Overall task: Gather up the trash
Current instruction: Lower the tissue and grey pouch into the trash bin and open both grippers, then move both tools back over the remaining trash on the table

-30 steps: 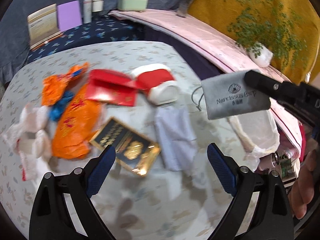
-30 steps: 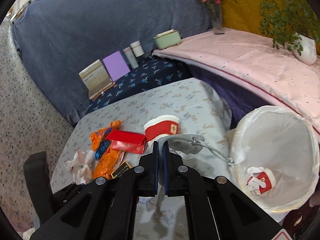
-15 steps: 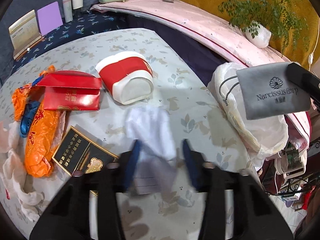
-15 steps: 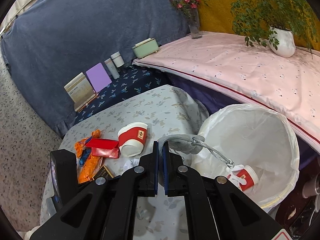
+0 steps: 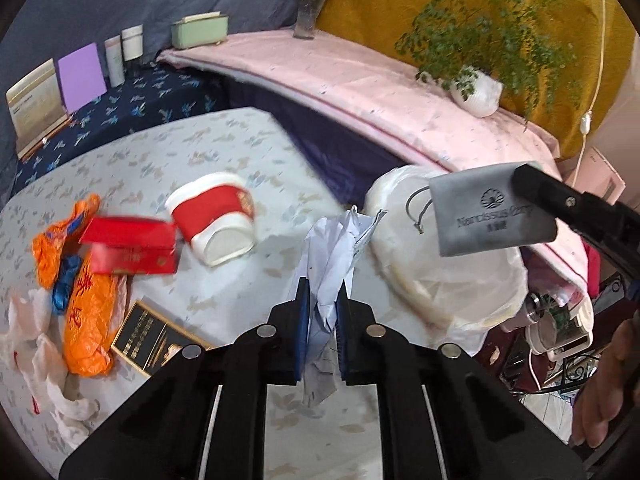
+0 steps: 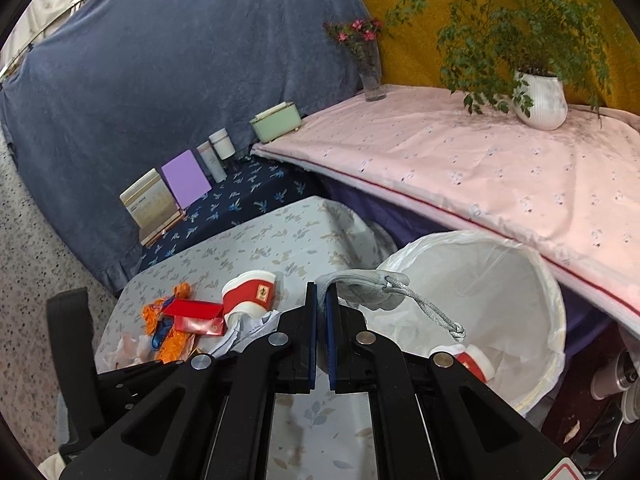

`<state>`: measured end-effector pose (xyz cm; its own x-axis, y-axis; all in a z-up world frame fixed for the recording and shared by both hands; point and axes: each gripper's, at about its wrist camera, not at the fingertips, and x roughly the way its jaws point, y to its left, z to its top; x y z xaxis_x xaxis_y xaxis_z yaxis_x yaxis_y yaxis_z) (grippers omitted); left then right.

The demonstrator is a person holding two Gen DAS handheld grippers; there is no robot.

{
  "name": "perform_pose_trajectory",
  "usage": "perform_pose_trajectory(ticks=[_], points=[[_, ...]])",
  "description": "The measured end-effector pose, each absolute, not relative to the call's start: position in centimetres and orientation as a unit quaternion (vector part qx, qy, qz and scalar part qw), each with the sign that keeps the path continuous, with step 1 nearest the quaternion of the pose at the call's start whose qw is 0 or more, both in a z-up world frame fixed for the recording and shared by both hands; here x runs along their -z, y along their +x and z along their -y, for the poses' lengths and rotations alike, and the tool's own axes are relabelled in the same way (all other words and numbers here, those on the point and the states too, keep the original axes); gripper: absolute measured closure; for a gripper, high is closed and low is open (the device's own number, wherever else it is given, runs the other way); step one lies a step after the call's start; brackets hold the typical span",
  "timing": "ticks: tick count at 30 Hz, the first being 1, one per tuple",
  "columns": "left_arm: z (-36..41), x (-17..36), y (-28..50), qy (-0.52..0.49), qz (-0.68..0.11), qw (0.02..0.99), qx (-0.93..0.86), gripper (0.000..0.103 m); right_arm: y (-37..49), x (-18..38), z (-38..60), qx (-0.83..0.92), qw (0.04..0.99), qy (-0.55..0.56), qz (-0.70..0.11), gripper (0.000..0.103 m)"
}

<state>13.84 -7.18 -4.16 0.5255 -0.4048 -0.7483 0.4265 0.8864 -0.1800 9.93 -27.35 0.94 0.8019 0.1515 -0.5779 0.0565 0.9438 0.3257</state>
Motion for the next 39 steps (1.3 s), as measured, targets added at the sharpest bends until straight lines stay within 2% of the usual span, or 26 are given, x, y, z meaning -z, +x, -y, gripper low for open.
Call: perform_pose_trajectory(ticks=[10, 24, 26, 28, 30, 39], points=[[13.3, 0.8, 13.5, 0.029, -0.388, 0.872, 0.297, 0.092, 8.9, -2.6, 32.1, 0.039, 0.942, 0.16, -0.292, 0.099], [18.4, 0.7, 13.5, 0.041, -0.384, 0.857, 0.342, 0.09, 8.8, -2.1, 35.5, 0.084, 0.936, 0.166, -0.298, 0.098], [18.3, 0.6, 13.5, 0.037, -0.38, 0.858, 0.344, 0.087, 8.6, -2.2, 35.4, 0.09, 0.938, 0.159, -0.296, 0.096], [18.3, 0.4, 13.5, 0.035, -0.375, 0.861, 0.341, 0.077, 8.6, -2.4, 35.3, 0.097, 0.939, 0.154, -0.291, 0.088], [18.2, 0.2, 13.4, 0.036, -0.368, 0.866, 0.336, 0.057, 8.6, -2.6, 35.3, 0.101, 0.94, 0.154, -0.286, 0.075], [17.5, -0.5, 13.7, 0.031, -0.359, 0.872, 0.331, 0.051, 8.5, -4.0, 34.8, 0.097, 0.946, 0.149, -0.27, 0.07]])
